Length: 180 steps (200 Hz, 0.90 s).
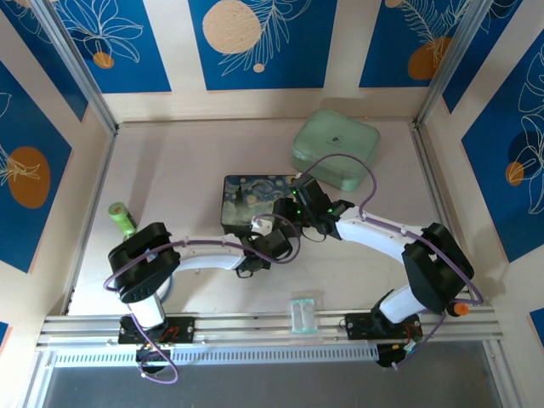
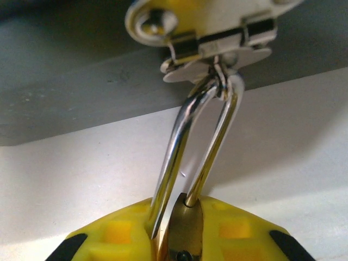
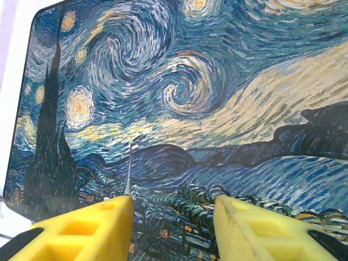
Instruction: Unlock the padlock with the key
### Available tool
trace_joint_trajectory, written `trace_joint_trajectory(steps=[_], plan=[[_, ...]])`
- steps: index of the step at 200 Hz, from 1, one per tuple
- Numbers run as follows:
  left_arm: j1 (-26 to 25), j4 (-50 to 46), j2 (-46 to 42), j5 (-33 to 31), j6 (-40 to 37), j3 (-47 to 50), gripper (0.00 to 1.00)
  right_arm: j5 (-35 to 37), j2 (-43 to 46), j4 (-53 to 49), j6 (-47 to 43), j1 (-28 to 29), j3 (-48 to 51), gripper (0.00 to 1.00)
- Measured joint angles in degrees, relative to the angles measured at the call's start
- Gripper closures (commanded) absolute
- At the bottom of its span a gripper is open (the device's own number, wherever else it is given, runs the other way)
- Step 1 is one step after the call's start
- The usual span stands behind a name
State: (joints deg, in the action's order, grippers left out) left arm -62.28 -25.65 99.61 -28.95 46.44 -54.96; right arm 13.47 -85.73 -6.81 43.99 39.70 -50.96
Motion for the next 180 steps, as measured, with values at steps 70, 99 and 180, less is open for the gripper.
trace_joint_trajectory(steps=[70,99,180], plan=[[-2.2,-6.7,1.2,-3.2,1.1,-0.8,0.70,0.0,-0.1,0.2,0.7,0.1,0.0,0.54],[-3.1,-8.4,2.3,-4.7,1.5,-1.8,0.70,0.0,-0.3,0.2,1.1,0.1,0.0,0.54],[-5.2,-9.3,1.0,-6.2,-0.1,-1.8,0.65,0.0,-0.2,0.7,1.5,0.1,0.2,0.54]])
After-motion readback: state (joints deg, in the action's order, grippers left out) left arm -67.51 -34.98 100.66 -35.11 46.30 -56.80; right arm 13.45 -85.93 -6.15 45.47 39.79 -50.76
